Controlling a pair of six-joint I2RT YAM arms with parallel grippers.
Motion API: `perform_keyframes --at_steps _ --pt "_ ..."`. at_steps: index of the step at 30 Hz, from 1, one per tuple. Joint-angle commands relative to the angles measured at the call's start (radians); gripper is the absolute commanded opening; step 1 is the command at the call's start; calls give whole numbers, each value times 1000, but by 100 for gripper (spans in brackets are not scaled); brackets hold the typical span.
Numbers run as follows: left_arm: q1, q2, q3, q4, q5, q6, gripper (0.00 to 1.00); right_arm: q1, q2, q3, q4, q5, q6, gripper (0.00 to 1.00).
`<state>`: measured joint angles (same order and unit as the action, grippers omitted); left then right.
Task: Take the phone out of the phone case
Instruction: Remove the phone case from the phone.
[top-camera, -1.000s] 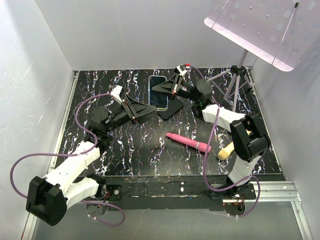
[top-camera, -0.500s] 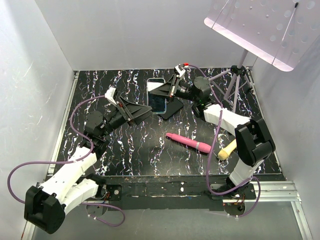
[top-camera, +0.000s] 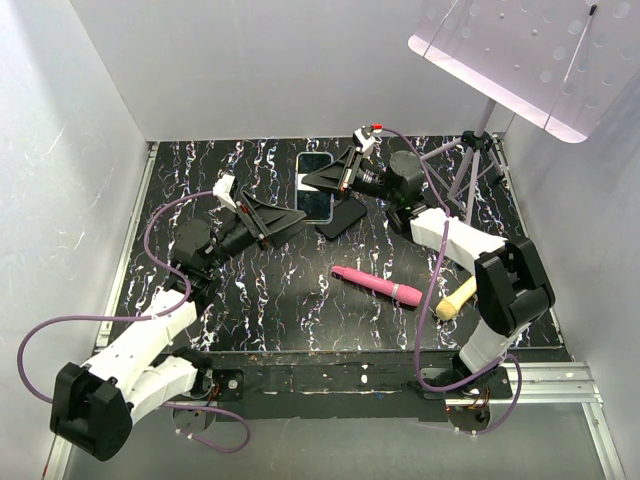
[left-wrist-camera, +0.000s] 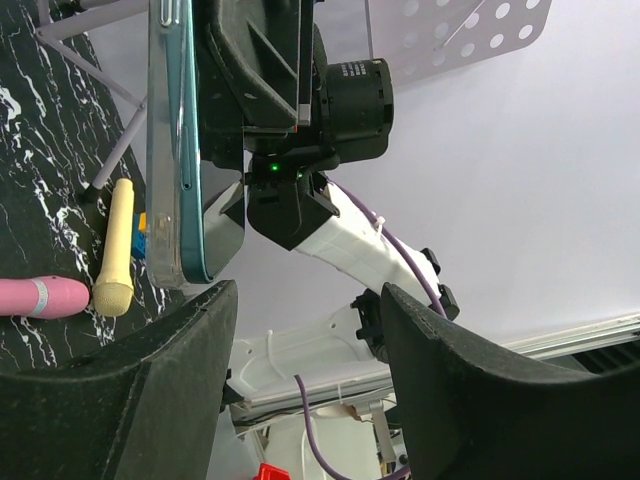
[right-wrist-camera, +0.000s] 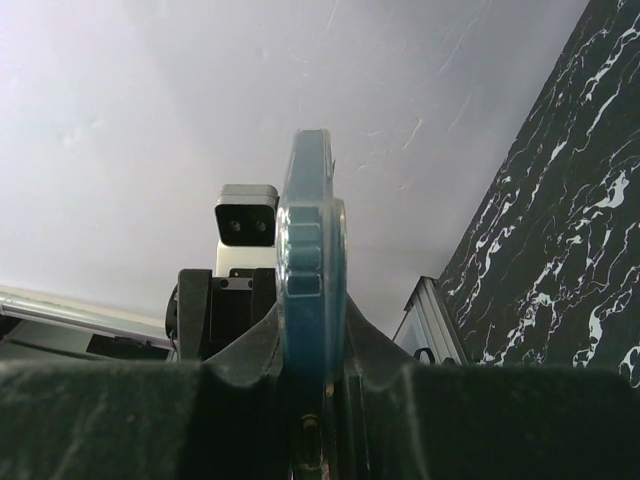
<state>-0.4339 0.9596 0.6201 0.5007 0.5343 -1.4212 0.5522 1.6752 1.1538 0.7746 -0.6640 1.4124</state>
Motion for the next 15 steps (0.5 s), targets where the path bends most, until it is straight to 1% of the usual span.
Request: perform_keyframes --at_steps 1,6,15 --pt "6 -25 -13 -14 -17 13 59 6 -72 47 32 32 7 1" --pt "6 1 1 2 -13 13 58 9 -81 37 28 34 -1 1" --pt "6 -16 -6 -24 -30 18 58 17 -83 33 41 32 7 1"
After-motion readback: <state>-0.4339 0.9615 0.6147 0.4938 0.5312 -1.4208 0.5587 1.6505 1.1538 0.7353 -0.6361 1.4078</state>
